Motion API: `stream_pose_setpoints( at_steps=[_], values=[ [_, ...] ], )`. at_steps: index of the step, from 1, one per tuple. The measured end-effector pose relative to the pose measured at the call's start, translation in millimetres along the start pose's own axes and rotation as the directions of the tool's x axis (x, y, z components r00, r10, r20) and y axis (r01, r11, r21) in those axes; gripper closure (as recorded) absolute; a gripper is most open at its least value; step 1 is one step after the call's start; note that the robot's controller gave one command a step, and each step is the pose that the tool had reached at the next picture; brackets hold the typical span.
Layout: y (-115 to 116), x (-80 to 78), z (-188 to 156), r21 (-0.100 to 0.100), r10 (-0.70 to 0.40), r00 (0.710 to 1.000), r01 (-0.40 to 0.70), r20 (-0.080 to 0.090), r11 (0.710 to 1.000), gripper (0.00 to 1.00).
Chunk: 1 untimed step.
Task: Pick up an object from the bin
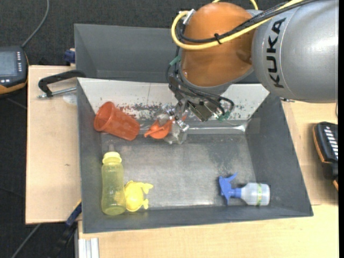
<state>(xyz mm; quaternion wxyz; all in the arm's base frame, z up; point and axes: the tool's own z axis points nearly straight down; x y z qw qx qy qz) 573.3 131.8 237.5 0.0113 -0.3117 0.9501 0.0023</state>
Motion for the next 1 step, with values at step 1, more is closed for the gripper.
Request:
stream_pose_setpoints(
  at_steps=[1],
  values=[
    [8.3, -2.5, -43.0, -0.006, -0.003, 1.000, 0.003, -0.010, 1.000, 1.00]
  ],
)
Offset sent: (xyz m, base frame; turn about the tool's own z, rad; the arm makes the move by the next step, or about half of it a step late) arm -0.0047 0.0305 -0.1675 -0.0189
